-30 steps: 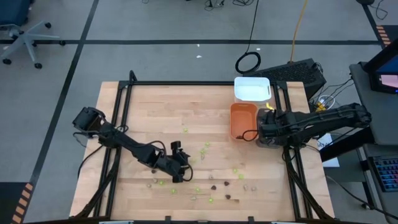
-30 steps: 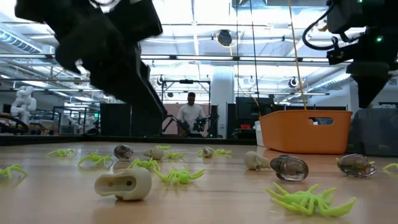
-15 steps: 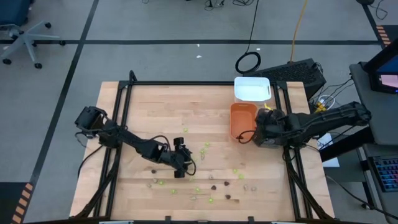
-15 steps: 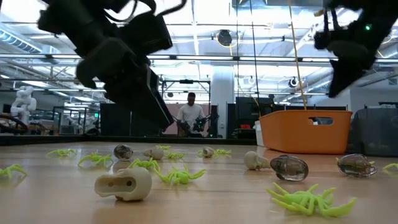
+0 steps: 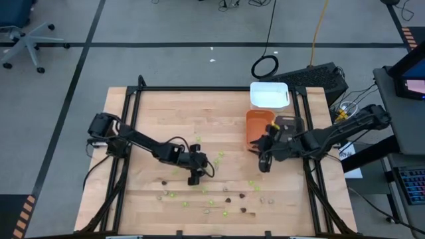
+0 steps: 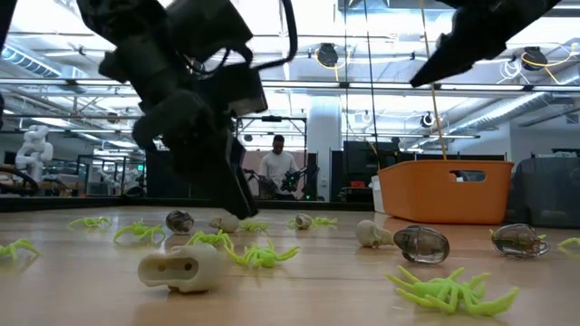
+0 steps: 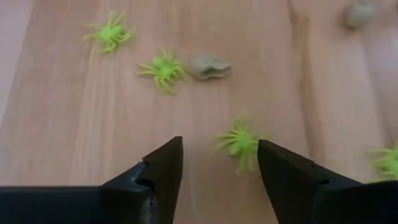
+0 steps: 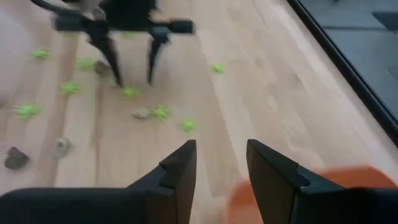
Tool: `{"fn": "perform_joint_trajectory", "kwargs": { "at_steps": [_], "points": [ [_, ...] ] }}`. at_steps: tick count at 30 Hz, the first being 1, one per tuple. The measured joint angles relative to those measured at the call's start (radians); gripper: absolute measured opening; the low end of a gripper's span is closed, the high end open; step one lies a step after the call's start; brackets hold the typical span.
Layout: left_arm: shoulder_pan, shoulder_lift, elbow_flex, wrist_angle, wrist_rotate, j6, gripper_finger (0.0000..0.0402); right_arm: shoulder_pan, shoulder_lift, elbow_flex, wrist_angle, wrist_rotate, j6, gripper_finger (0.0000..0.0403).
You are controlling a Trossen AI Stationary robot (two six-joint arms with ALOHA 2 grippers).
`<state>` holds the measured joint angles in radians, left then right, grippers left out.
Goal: Sort Halloween decoration
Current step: Put the green spider toy into the white bin
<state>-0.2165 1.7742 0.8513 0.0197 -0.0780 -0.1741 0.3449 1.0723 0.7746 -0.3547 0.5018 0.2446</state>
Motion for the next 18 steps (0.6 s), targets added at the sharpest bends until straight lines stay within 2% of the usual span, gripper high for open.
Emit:
{"fn": "perform_joint_trajectory", "kwargs": {
  "at_steps": [11,18],
  "points": [
    [0.034,0.063,0.002,0.096,0.004,0.106,0.0098,0.048,0.338,0.0,0.409,-0.005,-0.121,0.0125],
    [0.056,0.083,0.003,0.117,0.002,0.135,0.0009,0.05,0.497,0.0,0.67,-0.005,-0.127,0.0125]
  ]
}}
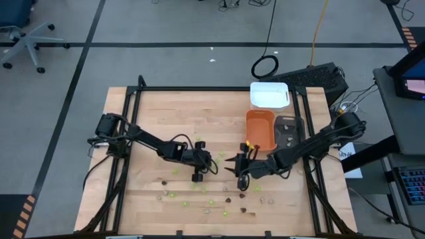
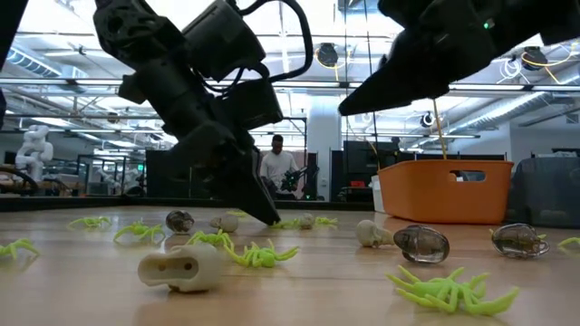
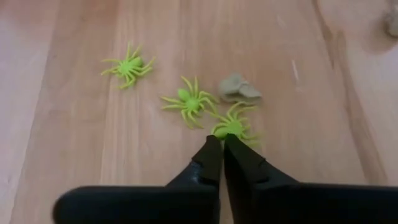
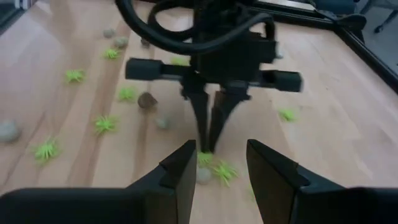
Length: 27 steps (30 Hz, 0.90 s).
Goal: Sort Halloween decoration
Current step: Put the green spider toy into the white bin
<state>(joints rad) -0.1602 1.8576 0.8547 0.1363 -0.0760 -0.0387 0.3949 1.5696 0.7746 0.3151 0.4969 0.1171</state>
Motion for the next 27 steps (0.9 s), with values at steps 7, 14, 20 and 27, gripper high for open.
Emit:
{"fn": "perform_joint_trajectory", "kwargs": {
  "at_steps": [7,14,20,27],
  "points": [
    [-0.011,-0.028,-0.004,-0.029,-0.004,-0.005,0.0001,0.0,0.127,0.0,0.162,-0.003,0.001,0.0125],
    [-0.028,-0.083,-0.005,-0.035,-0.009,-0.003,0.0,0.0,0.202,0.0,0.213,-0.002,0.001,0.0125],
    [-0.033,-0.125,-0.005,-0.027,-0.032,0.009,0.0,0.0,0.246,0.0,0.289,-0.001,0.026,0.0125],
    [-0.034,-0.138,-0.005,0.009,-0.038,0.05,0.0,-0.044,0.262,0.0,0.288,-0.001,0.228,0.0125]
  ]
}}
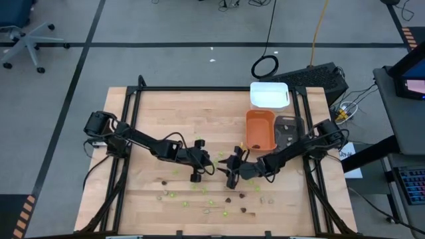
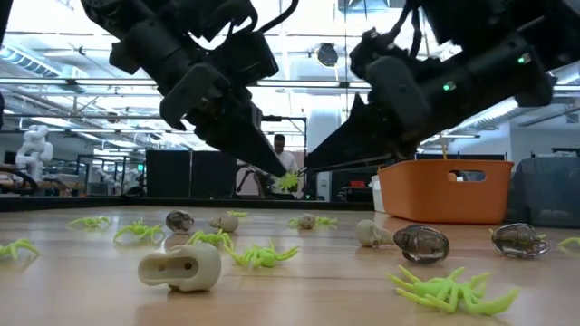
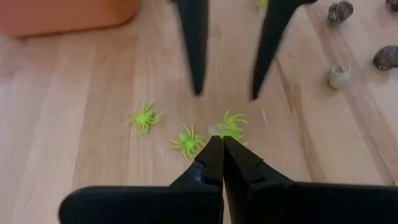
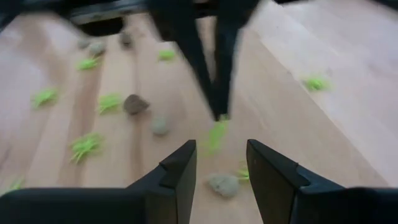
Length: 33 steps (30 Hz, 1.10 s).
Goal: Sort Halloween decoration
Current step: Put the green spider toy into the white bin
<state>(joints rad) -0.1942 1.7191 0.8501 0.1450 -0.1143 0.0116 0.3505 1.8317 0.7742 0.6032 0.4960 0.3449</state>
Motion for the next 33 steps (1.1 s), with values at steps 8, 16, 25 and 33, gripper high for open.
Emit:
{"fn": "perform_joint_trajectory", "kwargs": {
  "at_steps": [8,16,25,33],
  "points": [
    [0.0,0.0,0.001,0.037,0.0,0.021,0.0,-0.057,0.0,0.0,0.0,-0.185,0.063,0.0125],
    [0.0,0.0,0.002,0.071,0.0,0.023,0.0,-0.079,0.0,0.0,0.027,-0.185,0.036,0.0114],
    [-0.001,0.0,0.002,0.08,-0.045,0.014,0.0,-0.081,0.0,0.0,0.01,-0.183,-0.019,0.0009],
    [-0.002,-0.021,0.002,0.024,-0.11,-0.084,0.0043,-0.107,-0.102,0.0,-0.176,-0.185,-0.076,0.0003]
  ]
}}
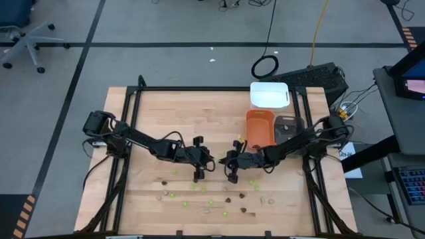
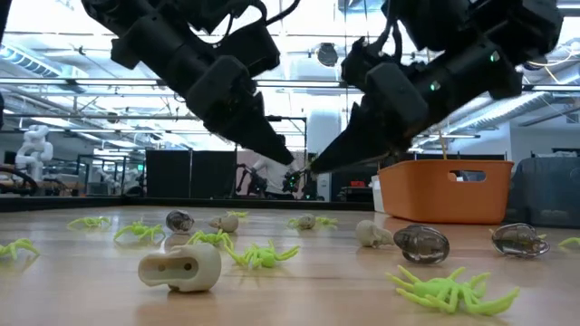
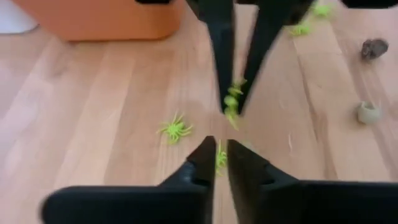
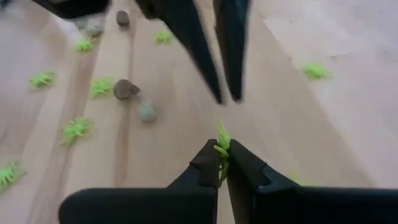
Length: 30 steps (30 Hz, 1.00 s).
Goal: Sort Halloween decoration
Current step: Put the green spider toy into the white bin
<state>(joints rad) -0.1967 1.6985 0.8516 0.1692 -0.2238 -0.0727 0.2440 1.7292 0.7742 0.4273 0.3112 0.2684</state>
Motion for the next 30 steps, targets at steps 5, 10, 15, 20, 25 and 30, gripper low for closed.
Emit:
{"fn": "perform_joint_trajectory", "kwargs": {
  "at_steps": [5,10,15,20,25,30],
  "points": [
    [-0.009,-0.047,0.0,-0.101,-0.18,0.001,0.0112,-0.048,-0.176,0.0,-0.181,0.0,-0.11,0.0001],
    [-0.005,-0.095,0.0,-0.262,-0.309,-0.001,0.0139,-0.151,-0.374,0.0,-0.338,0.003,-0.249,0.0001],
    [0.018,-0.113,-0.004,-0.345,-0.336,-0.027,0.0141,-0.3,-0.543,0.0,-0.486,0.0,-0.326,0.0001],
    [0.034,-0.113,-0.036,-0.324,-0.333,-0.045,0.0141,-0.481,-0.637,0.0,-0.637,-0.002,-0.347,0.0],
    [0.038,-0.112,-0.061,-0.325,-0.332,-0.093,0.0141,-0.667,-0.656,0.0,-0.702,-0.102,-0.352,0.0],
    [0.032,-0.112,-0.061,-0.324,-0.327,-0.106,0.0141,-0.813,-0.64,0.021,-0.714,-0.244,-0.363,0.0]
  ]
}}
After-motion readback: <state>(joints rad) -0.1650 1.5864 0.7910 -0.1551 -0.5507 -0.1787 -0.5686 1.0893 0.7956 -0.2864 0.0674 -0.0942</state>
